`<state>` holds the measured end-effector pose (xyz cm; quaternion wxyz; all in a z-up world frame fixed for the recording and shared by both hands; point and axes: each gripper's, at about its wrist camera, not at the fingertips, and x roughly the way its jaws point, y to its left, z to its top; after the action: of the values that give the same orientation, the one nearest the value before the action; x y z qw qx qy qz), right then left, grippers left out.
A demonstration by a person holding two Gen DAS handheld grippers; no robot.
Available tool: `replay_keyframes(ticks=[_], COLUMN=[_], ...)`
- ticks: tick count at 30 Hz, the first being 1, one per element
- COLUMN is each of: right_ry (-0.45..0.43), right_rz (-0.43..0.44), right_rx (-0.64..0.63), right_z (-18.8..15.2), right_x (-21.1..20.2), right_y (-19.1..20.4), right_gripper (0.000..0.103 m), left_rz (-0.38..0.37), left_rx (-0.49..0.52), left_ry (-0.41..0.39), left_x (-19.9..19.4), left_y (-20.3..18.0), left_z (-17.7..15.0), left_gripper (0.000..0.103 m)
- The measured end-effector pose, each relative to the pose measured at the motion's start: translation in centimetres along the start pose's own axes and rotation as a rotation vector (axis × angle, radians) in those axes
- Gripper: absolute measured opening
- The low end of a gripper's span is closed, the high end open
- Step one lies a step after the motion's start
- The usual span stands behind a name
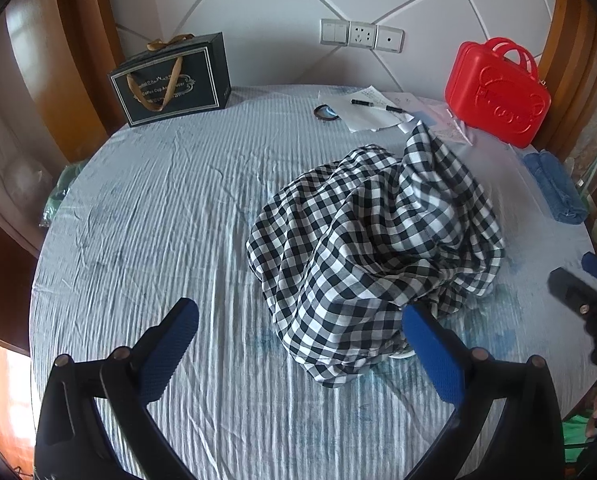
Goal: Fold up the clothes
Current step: 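Grasp the gingham garment with both grippers and lift it off the bed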
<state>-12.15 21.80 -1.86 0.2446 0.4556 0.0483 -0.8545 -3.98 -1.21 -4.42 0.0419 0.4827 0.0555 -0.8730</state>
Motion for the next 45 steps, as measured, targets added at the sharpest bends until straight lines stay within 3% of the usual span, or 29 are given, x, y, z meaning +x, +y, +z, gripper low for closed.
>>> replay_keyframes(ticks=[2,3,4,6,11,16,18,21,23,24,25,28,30,32,35,36,37,40,42,43,45], right_ry=[0.031,0.065,0.079,0.098,0.124,0.185,0.201,0.251,0.292,0.296,0.3,0.178,0.034,-0.023,-0.104,-0.09,-0.075,0.016,0.053,0.071,0.107], right_rz=[0.044,0.071,0.07,0.053,0.042,0.012,-0.002,0.02,0.033,0.029,0.026,0.069,0.053,0.055,0.058,0.04,0.021,0.006,0.007,0.008,0.009], right_rx=[0.034,0.059,0.071,0.077,0.065,0.024,0.021,0.06,0.049,0.032,0.015,0.002,-0.009,-0.006,0.0,0.008,0.016,0.053,0.061,0.065,0.073], right_z=[0.0,-0.1,-0.2,-0.2,0.9,1.0,0.9,0.8,0.6,0.8,1.0,3.4,5.7,7.2,9.4,9.5,9.7,8.1,6.3,5.5,3.7], right_x=[1.3,2.5,3.1,4.3,7.4,11.8,13.6,16.3,17.7,17.8,17.9,14.2,9.8,7.1,3.0,3.2,3.5,5.4,5.9,6.2,6.6], right_y=[-0.8,-1.3,-1.7,-2.2,-3.0,-3.3,-3.5,-4.1,-3.9,-3.7,-3.5,-3.4,-3.4,-3.7,-4.2,-4.4,-4.6,-5.7,-6.6,-7.0,-7.9], right_gripper=[0.101,0.089,0.068,0.048,0.048,0.061,0.063,0.063,0.045,0.02,0.015,0.006,0.006,0.006,0.007,0.014,0.03,0.045,0.056,0.068,0.075], left_rz=[-0.007,-0.022,-0.042,-0.081,-0.128,-0.067,-0.024,-0.031,-0.027,-0.024,-0.034,-0.025,0.006,0.033,0.031,0.031,0.021,-0.003,-0.011,-0.016,-0.037], left_rx=[0.011,0.008,0.001,-0.013,-0.03,0.011,0.037,0.056,0.044,0.036,0.026,-0.005,-0.011,-0.034,-0.047,-0.05,-0.058,-0.074,-0.079,-0.082,-0.081], left_ry=[0.011,0.024,0.04,0.073,0.164,0.295,0.262,0.251,0.245,0.241,0.237,0.171,0.085,0.009,-0.018,0.009,0.027,0.017,-0.001,-0.009,0.005], left_x=[1.5,2.6,3.8,6.3,12.4,18.6,19.1,19.2,18.5,18.1,17.5,14.7,11.9,9.5,8.7,9.0,9.1,8.4,7.4,7.0,7.2], left_y=[0.2,0.4,0.6,1.1,1.0,-0.4,-0.7,-0.7,-0.2,0.2,0.6,2.6,4.1,5.9,7.6,8.0,8.2,8.5,8.2,8.1,7.3], left_z=[0.2,0.4,0.5,0.9,1.2,-0.2,-0.4,-0.3,0.3,0.6,1.3,4.2,6.7,9.6,13.3,14.2,14.5,14.1,13.1,12.6,11.1], left_gripper=[0.103,0.103,0.103,0.103,0.103,0.103,0.103,0.103,0.079,0.042,0.016,0.011,0.011,0.011,0.016,0.035,0.059,0.091,0.101,0.101,0.101])
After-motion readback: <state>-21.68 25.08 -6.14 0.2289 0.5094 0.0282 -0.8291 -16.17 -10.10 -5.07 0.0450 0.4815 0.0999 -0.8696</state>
